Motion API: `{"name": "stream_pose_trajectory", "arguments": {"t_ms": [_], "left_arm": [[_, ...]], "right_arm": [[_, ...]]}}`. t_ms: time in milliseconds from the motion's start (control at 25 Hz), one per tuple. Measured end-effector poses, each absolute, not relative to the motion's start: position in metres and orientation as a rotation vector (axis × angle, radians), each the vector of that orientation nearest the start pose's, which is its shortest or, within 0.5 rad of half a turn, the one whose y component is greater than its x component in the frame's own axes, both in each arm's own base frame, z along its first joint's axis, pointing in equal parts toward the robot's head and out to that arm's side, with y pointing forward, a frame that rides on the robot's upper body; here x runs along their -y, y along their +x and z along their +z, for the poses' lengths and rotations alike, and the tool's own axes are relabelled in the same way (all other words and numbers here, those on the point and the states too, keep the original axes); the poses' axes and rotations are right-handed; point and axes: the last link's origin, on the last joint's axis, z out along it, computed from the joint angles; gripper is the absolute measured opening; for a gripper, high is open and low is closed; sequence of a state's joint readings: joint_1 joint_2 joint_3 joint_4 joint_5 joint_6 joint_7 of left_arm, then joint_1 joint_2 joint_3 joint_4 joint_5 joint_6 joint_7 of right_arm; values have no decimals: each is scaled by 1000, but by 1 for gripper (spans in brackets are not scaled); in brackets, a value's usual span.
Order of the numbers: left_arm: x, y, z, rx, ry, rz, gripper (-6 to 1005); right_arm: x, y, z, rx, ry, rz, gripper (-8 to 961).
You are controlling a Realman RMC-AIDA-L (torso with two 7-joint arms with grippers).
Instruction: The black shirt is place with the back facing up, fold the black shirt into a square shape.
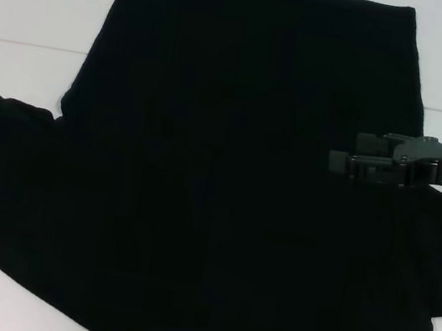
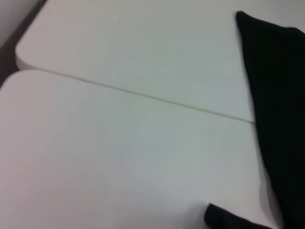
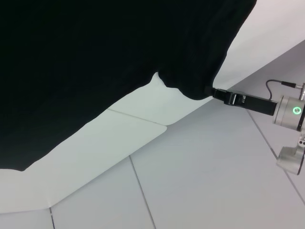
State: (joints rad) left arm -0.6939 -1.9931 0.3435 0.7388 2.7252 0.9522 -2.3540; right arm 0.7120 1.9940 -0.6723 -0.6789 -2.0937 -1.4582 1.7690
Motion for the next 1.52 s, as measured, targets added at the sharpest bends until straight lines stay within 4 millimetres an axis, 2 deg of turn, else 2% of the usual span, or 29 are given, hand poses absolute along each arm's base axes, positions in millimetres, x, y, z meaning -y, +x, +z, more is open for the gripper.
{"name": "stream_pose_trajectory", "arguments": {"t_ms": [240, 480, 840, 960, 1080, 1160, 1280, 1400, 1520], "left_arm": [[-398, -346, 100, 1547, -1794, -224, 21], [-403, -310, 88, 1529, -1967, -380, 21], [-412, -267, 43, 1466, -2132, -441, 21], [-411, -253, 33, 1443, -2193, -545, 20], [-402, -236, 21, 1382, -2332, -707, 20], [-398, -227, 16, 1348, -2389, -799, 49], [-397, -224, 14, 1336, -2398, -835, 93], [-397, -225, 17, 1311, -2397, -843, 307], [-393, -221, 22, 1240, -2422, -914, 456]], "right_arm": [[-396, 228, 36, -891, -2642, 577, 914], [-397, 228, 37, -884, -2636, 575, 914], [-398, 229, 38, -885, -2629, 578, 915], [-398, 229, 38, -885, -2628, 579, 914], [-399, 229, 40, -886, -2616, 587, 914], [-400, 230, 43, -888, -2600, 593, 915], [-403, 232, 50, -899, -2569, 611, 915], [-406, 235, 59, -913, -2533, 631, 914], [-409, 241, 74, -980, -2475, 642, 914]]}}
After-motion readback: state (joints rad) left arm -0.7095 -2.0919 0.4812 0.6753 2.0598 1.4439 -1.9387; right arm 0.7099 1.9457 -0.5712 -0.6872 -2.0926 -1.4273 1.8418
